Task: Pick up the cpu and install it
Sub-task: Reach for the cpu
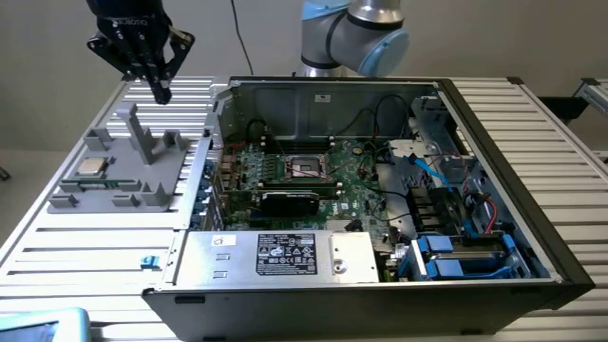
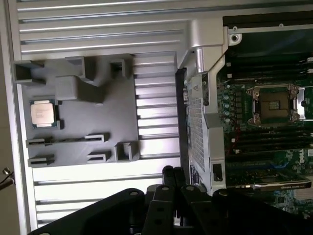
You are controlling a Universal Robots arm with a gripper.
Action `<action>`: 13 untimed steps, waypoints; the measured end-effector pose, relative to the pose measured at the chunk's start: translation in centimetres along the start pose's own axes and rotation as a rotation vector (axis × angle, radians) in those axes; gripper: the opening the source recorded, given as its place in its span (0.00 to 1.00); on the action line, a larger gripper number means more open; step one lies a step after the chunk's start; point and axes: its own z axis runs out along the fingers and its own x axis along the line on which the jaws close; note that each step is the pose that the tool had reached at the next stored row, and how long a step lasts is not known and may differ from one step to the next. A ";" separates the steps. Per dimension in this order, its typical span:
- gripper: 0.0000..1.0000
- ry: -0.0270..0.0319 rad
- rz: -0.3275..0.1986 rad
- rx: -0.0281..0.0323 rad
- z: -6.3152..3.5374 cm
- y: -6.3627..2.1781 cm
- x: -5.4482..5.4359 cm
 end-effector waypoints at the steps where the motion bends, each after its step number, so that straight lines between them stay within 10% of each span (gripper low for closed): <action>1: 0.11 -0.0002 0.000 0.0024 0.05 0.26 0.3; 13: 0.11 0.0003 0.000 0.0047 0.44 1.03 5.8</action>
